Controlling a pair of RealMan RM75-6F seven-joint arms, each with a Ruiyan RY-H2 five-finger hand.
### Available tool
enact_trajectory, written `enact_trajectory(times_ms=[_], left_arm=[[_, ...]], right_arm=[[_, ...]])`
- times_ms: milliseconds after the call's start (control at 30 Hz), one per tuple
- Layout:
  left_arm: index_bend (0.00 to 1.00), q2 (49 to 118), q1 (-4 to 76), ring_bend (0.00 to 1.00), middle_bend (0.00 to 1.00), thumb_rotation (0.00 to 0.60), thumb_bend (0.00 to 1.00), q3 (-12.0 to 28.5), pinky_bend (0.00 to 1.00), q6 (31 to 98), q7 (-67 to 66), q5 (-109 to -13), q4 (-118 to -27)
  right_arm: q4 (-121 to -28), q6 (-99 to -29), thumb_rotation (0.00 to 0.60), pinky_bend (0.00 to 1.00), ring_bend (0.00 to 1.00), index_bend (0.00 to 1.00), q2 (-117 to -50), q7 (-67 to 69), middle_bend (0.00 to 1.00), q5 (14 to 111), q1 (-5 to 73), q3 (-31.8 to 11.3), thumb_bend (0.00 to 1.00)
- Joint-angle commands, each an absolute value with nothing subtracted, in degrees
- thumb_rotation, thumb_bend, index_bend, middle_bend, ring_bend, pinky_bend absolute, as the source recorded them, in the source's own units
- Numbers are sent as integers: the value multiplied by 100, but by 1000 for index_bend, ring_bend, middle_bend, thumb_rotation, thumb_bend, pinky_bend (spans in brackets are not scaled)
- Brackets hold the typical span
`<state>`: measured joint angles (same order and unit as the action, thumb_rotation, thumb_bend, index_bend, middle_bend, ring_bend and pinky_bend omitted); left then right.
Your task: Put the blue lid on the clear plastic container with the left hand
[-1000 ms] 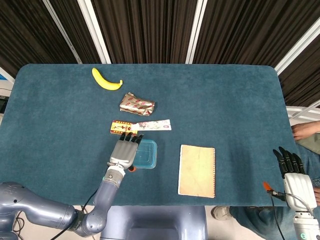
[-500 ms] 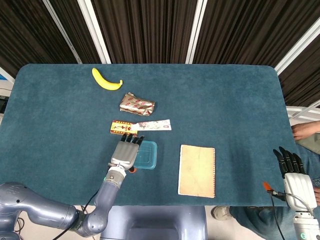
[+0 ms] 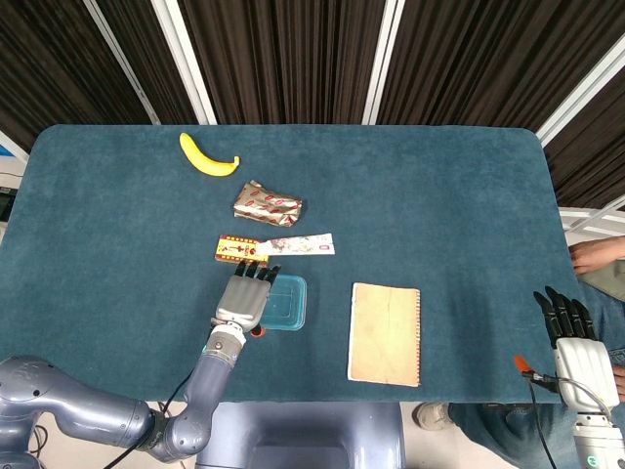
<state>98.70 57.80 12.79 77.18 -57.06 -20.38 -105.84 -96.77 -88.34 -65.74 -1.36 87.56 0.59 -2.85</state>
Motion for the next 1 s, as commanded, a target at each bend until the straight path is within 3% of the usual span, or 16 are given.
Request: enact_trajectory(times_ms=[33,1000], left_arm=[[54,9876,5777,0,239,600,122,1269,0,7711,-5704,-2046,-10576],[54,9919,5718,0,229,600,123,1234,0,7566,-5558,-2328,-10420]], right_arm=[[-9677,-8834,600,0,0,21,-6575,-136,0,8753,58,-286,268],[-9661,-8847,600,0,0,21,-6591,-107,0,8768,58,-289,268]])
